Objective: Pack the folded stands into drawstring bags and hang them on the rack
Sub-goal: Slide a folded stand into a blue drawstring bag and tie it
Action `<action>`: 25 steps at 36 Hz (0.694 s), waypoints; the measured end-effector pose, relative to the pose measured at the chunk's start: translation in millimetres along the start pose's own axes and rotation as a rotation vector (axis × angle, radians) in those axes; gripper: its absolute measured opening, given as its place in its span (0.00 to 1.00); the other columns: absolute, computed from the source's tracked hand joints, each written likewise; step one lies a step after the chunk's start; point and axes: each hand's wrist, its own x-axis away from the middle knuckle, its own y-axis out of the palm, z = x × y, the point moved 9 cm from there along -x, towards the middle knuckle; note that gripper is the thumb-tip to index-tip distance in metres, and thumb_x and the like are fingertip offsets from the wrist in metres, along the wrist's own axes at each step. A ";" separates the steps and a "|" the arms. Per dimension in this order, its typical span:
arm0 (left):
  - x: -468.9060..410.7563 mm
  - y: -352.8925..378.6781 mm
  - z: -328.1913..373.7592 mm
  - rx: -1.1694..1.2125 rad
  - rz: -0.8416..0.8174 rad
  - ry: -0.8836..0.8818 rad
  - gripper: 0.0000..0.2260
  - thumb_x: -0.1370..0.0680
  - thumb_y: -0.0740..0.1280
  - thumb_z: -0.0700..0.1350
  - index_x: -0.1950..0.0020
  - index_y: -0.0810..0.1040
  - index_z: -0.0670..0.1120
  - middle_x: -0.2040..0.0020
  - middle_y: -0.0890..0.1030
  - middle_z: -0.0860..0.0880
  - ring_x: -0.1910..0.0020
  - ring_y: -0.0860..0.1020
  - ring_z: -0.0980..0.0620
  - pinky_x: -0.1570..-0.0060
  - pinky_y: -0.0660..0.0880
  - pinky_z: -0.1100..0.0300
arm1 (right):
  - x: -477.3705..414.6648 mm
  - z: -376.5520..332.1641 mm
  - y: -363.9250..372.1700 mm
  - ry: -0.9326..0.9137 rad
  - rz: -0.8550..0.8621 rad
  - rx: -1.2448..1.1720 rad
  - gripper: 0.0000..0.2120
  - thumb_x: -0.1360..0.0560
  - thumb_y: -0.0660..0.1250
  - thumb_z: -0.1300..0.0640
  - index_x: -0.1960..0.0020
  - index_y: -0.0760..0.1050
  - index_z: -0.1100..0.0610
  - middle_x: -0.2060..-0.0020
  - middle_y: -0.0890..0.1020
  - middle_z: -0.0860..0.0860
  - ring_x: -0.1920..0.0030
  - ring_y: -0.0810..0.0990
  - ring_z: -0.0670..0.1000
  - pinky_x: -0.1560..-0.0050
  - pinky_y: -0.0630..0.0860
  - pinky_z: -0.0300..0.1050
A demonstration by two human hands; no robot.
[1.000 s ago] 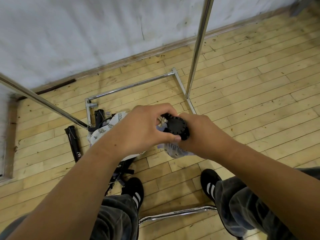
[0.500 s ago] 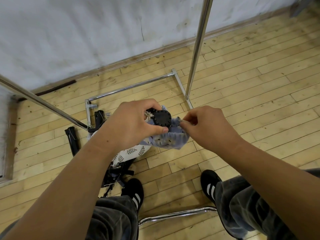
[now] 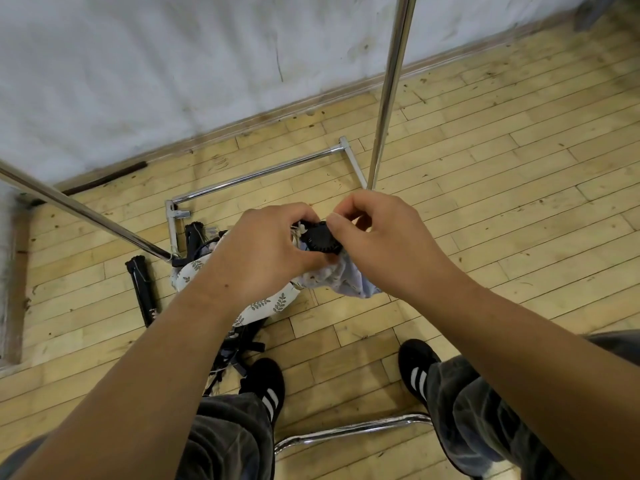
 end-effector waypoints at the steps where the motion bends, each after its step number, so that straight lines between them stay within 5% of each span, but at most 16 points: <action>1: -1.1 1.5 0.4 0.000 -0.004 0.004 0.15 0.31 0.76 0.61 0.48 0.80 0.59 0.58 0.83 0.58 0.60 0.79 0.60 0.64 0.72 0.62 | -0.2 -2.0 1.1 0.002 -0.006 -0.012 0.06 0.19 0.66 0.52 0.54 0.79 0.49 0.57 0.81 0.42 0.60 0.77 0.39 0.62 0.70 0.27; 6: -2.5 7.3 3.3 -0.012 -0.006 0.017 0.14 0.32 0.73 0.59 0.48 0.81 0.59 0.60 0.80 0.62 0.60 0.77 0.68 0.61 0.69 0.76 | -0.1 -8.5 8.6 0.052 -0.058 -0.070 0.06 0.17 0.64 0.52 0.50 0.79 0.51 0.57 0.82 0.44 0.56 0.81 0.42 0.57 0.74 0.34; 8: -2.8 6.4 4.5 -0.040 0.011 0.018 0.08 0.30 0.74 0.56 0.55 0.77 0.61 0.63 0.79 0.62 0.62 0.76 0.66 0.62 0.68 0.75 | 0.4 -8.1 12.7 0.095 -0.101 -0.132 0.07 0.16 0.63 0.52 0.48 0.78 0.52 0.58 0.83 0.45 0.57 0.82 0.42 0.60 0.77 0.34; 11: -4.2 4.7 2.8 -0.078 0.045 0.006 0.12 0.30 0.74 0.54 0.62 0.69 0.62 0.64 0.78 0.60 0.63 0.75 0.63 0.68 0.66 0.70 | 3.1 -8.9 18.5 0.140 -0.181 -0.246 0.08 0.15 0.62 0.53 0.46 0.79 0.53 0.64 0.84 0.45 0.71 0.78 0.40 0.70 0.74 0.34; 16: -4.9 2.5 -4.9 -0.056 0.076 0.010 0.09 0.28 0.75 0.57 0.53 0.80 0.57 0.62 0.81 0.59 0.62 0.78 0.61 0.67 0.70 0.69 | 4.0 -3.1 18.6 0.184 -0.265 -0.272 0.13 0.14 0.61 0.55 0.47 0.84 0.55 0.71 0.80 0.45 0.76 0.73 0.39 0.71 0.71 0.32; 18: -4.8 4.3 -7.9 -0.034 0.054 0.006 0.11 0.29 0.77 0.58 0.52 0.79 0.58 0.61 0.82 0.60 0.60 0.79 0.63 0.66 0.70 0.70 | 2.9 1.0 16.5 0.217 -0.255 -0.275 0.13 0.15 0.62 0.55 0.50 0.85 0.55 0.70 0.81 0.46 0.73 0.75 0.44 0.68 0.73 0.37; 21: -4.5 6.3 -6.6 0.028 0.009 0.009 0.13 0.30 0.78 0.59 0.51 0.78 0.60 0.61 0.81 0.64 0.60 0.78 0.66 0.64 0.70 0.73 | 0.2 3.2 8.5 0.226 -0.189 -0.255 0.13 0.17 0.64 0.54 0.54 0.85 0.53 0.63 0.84 0.46 0.68 0.79 0.38 0.68 0.72 0.29; 25: -4.3 9.6 -4.8 0.155 -0.077 -0.017 0.08 0.22 0.70 0.60 0.44 0.78 0.63 0.66 0.78 0.69 0.71 0.75 0.68 0.72 0.67 0.74 | -0.1 0.2 7.6 0.182 -0.165 -0.158 0.11 0.17 0.64 0.52 0.53 0.83 0.49 0.55 0.86 0.46 0.55 0.82 0.40 0.62 0.73 0.31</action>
